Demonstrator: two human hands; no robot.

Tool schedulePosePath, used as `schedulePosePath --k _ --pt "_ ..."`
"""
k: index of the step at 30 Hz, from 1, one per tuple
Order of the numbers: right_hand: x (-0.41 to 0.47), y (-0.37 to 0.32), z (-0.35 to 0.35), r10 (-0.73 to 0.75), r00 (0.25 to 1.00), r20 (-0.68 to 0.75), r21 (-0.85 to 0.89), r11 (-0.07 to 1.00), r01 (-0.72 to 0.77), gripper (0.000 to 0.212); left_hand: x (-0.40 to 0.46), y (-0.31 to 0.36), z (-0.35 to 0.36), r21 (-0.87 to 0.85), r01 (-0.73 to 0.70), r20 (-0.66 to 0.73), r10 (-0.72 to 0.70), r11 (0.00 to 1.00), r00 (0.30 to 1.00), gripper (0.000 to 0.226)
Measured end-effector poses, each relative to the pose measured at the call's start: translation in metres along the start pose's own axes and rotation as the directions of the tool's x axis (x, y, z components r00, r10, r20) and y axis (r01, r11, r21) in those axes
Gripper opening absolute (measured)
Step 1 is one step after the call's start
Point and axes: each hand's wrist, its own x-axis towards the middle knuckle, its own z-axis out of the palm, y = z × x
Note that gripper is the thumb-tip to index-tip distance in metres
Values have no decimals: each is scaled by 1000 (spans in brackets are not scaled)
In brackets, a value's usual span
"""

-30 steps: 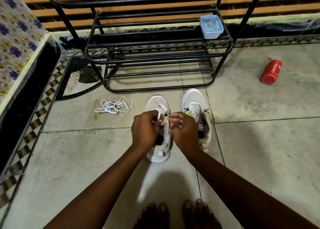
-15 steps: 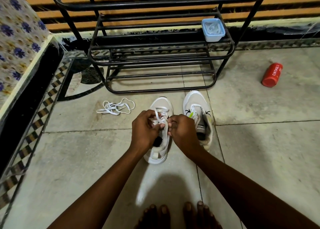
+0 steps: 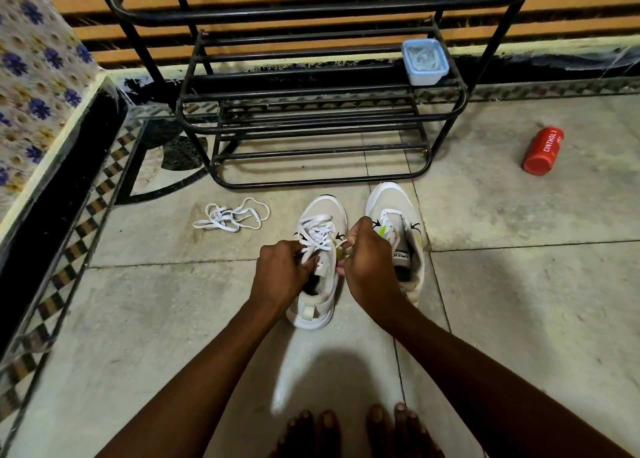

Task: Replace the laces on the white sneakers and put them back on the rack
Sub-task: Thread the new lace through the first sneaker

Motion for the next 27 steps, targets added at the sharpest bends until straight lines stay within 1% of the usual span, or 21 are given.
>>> schedulePosePath --k 3,5,6,7,8,9,10,11,12,13,14,16,18,20,21,22,23,24,25,26,27 --pt "2 -19 -19 -121 980 -157 36 991 128 13 4 -4 4 60 -7 19 6 998 1000 23" --pt "12 -39 -31 -46 963 -265 265 957 119 13 6 -4 4 75 -10 33 8 997 999 23" --pt "20 -48 -35 95 965 -246 506 862 44 15 7 -5 4 80 -8 37 5 997 999 23" --pt "30 -53 -40 234 961 -147 714 698 -60 20 7 -4 2 85 -10 39 7 996 999 21" --pt "39 -53 -46 287 957 -36 811 568 -140 25 8 -3 1 86 -11 43 7 996 999 20" --pt "45 -52 -52 236 971 23 793 587 -162 27 7 -3 1 83 -6 44 2 996 999 19" --pt "49 -46 -58 116 993 26 640 761 -106 25 7 -1 -1 81 -2 45 -2 997 999 19" --pt "53 -36 -62 -73 996 56 339 939 50 20 6 -1 0 80 2 46 -5 997 999 19" --pt "53 -27 -63 -226 951 211 -25 971 236 11 6 0 0 86 3 47 -8 996 999 19" --pt "52 -19 -62 -240 881 408 -304 874 379 6 5 1 0 93 0 46 -5 996 999 19" --pt "50 -12 -59 -152 810 566 -461 756 464 13 4 3 0 103 1 43 -5 995 999 19" --pt "47 -8 -54 -87 725 683 -507 659 556 11 2 7 1 122 -1 37 -4 993 999 19" --pt "49 -12 -57 -301 768 565 -370 740 562 6 -1 14 1 168 -4 48 -4 986 999 22" --pt "50 -22 -65 -457 861 223 -219 837 501 14 -2 18 2 220 -17 64 3 975 998 23" --pt "48 -27 -68 -424 905 43 -92 900 426 18 -3 18 2 234 -28 64 13 972 998 23" --pt "45 -32 -68 -278 959 -56 153 947 284 24 -3 19 1 235 -30 62 16 972 998 25" --pt "40 -39 -66 -81 995 -51 459 883 95 31 -3 19 0 237 -30 59 17 971 998 27" --pt "36 -43 -61 68 996 58 683 725 -89 38 -3 19 -1 241 -26 61 12 970 998 29" --pt "34 -43 -57 128 979 156 735 648 -201 40 -3 19 -2 246 -31 57 18 969 998 29" --pt "32 -40 -56 114 977 182 664 719 -208 37 -3 21 -2 257 -33 60 18 966 998 29" --pt "31 -32 -55 18 989 143 442 893 -80 32 -4 22 -2 271 -38 65 21 962 998 27"
